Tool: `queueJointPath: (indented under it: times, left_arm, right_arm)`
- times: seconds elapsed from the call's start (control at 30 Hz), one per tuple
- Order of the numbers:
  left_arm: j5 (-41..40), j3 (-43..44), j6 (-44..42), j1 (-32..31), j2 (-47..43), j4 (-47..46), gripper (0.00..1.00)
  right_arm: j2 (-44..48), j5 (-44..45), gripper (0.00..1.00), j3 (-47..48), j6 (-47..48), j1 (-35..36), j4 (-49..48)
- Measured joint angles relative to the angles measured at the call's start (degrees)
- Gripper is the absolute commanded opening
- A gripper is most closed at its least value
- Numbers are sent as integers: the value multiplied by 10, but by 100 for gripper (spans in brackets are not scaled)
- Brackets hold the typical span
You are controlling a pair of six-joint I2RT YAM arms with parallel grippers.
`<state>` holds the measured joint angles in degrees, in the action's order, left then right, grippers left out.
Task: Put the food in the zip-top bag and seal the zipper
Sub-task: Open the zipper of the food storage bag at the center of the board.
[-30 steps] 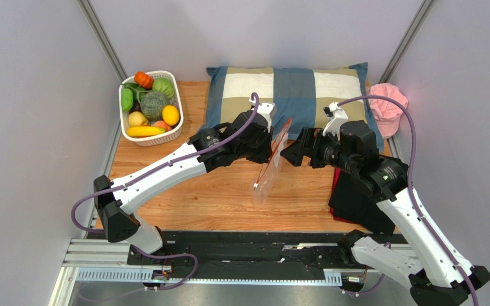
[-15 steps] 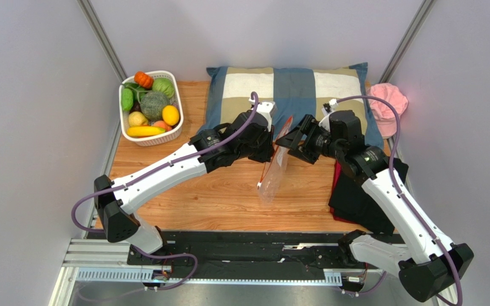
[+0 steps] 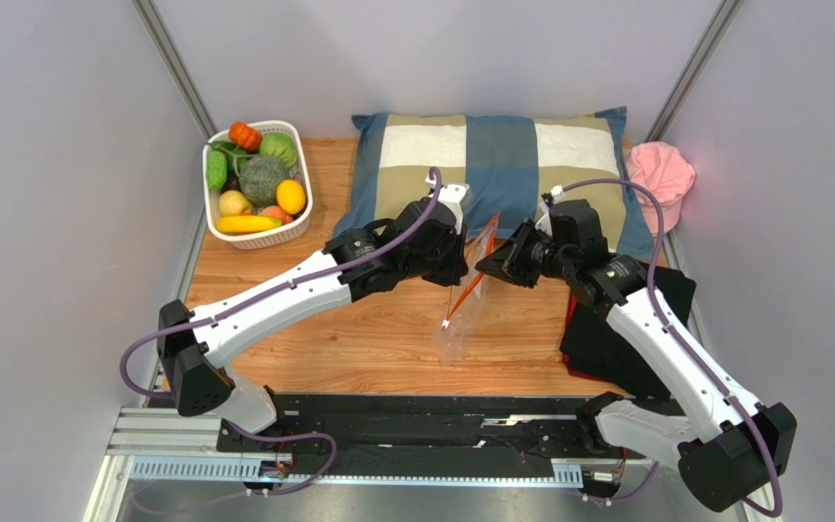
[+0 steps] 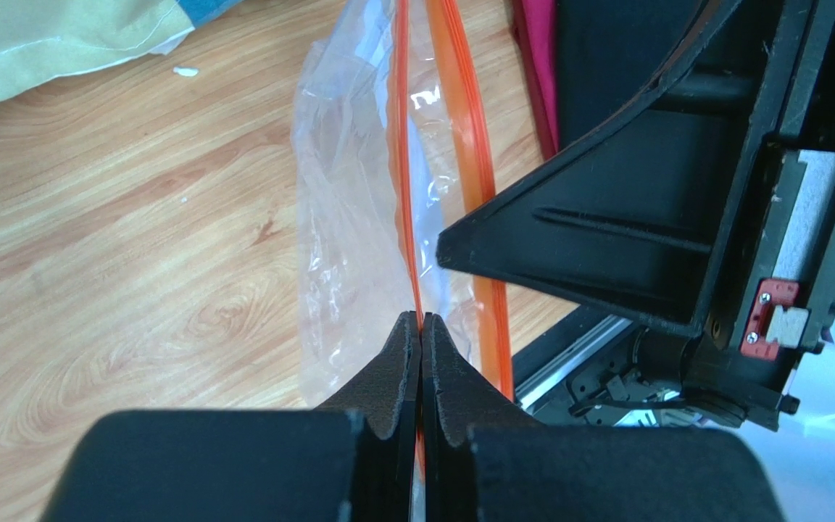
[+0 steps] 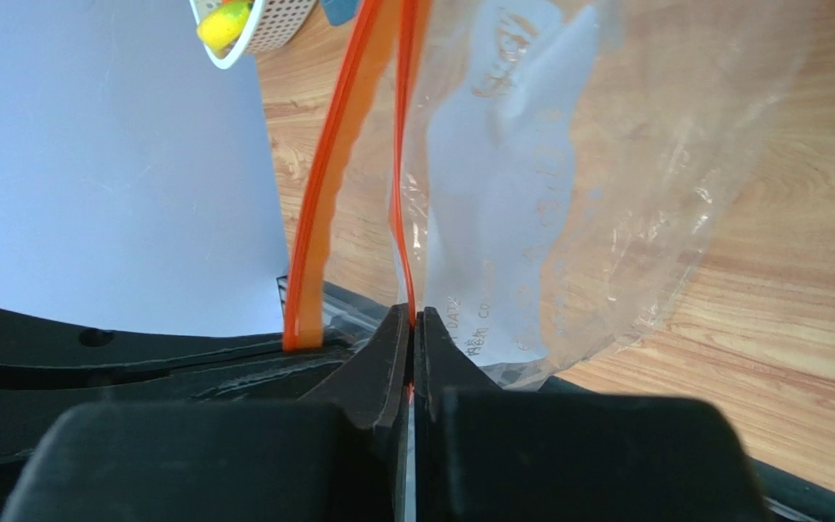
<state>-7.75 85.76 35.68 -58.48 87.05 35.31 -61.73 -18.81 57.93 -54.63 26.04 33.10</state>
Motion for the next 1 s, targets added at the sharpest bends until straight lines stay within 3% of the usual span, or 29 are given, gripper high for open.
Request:
queueJointPath:
  times: [0.23,0.5,0.77,1.0]
  left_arm:
    - [13,-32,1,32,-35,0,0]
    - [30,-113,-30,107,-101,-2,0]
    - [78,-143,-56,107,-89,-41,0]
    - [121,-144,-75,118,-22,-54,14]
  right_arm:
    - [15,8,0,1,59,-9,59]
    - [68,69,0,59,227,-23,183]
    - [106,85,0,102,339,-21,242]
    - [59,90,0,81,364,-21,233]
